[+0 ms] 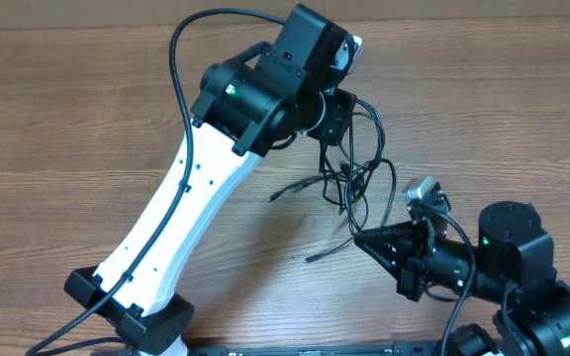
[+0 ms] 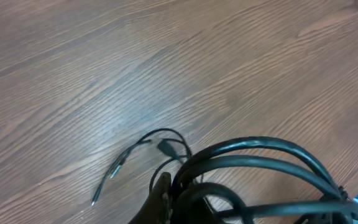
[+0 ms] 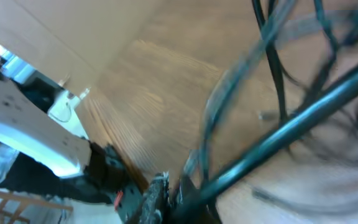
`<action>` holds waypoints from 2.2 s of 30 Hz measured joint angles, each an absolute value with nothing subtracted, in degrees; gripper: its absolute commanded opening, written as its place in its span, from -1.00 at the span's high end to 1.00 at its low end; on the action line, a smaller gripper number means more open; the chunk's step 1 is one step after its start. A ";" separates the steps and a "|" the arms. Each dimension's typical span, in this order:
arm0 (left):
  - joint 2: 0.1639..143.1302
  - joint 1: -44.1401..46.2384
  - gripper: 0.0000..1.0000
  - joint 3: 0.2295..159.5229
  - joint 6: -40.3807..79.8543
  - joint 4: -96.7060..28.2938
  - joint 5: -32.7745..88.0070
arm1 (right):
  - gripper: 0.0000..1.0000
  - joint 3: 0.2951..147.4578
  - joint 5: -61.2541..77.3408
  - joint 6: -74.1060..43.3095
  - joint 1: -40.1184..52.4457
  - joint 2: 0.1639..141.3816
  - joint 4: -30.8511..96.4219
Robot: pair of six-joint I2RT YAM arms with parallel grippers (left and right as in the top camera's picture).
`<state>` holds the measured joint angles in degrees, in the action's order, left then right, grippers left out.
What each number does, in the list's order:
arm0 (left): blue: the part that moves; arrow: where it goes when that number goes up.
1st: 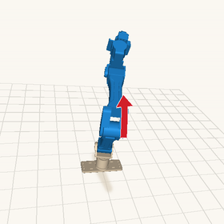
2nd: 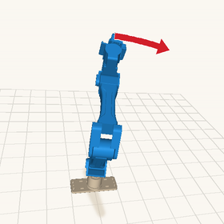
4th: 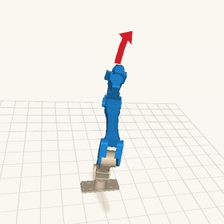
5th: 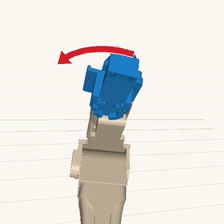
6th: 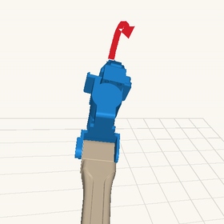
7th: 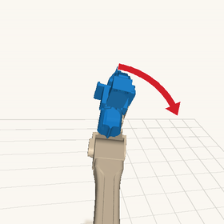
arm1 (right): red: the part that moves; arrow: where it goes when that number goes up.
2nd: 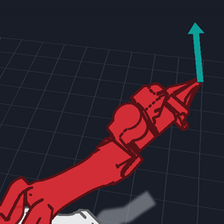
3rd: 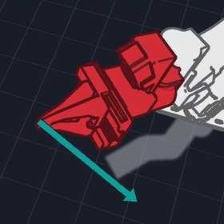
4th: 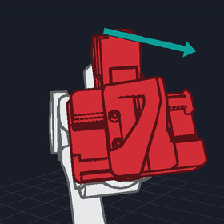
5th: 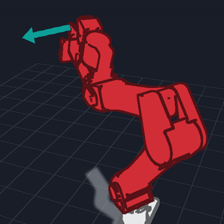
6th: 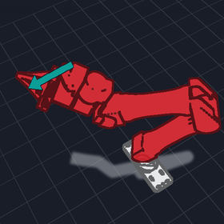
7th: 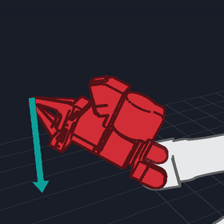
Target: Untangle cables
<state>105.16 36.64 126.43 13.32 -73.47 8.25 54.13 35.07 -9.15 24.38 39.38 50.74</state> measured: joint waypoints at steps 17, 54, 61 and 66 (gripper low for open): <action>105.16 35.35 0.92 126.43 1.04 -74.48 9.41 | -0.23 54.28 18.50 -16.34 24.80 39.16 65.89; 105.16 35.38 0.92 126.43 -34.98 -82.74 42.70 | 0.24 54.28 -7.57 -43.44 24.80 39.35 64.27; 105.16 35.38 0.92 126.43 -36.07 -82.94 49.65 | -0.24 54.28 -11.05 -43.38 24.80 39.70 65.80; 105.16 35.38 0.92 126.43 -36.21 -84.03 51.68 | -0.53 54.28 -12.80 -43.38 24.80 39.70 64.95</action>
<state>105.16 35.38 126.43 -36.21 -84.03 51.68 54.28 -12.80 -43.38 24.80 39.70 64.95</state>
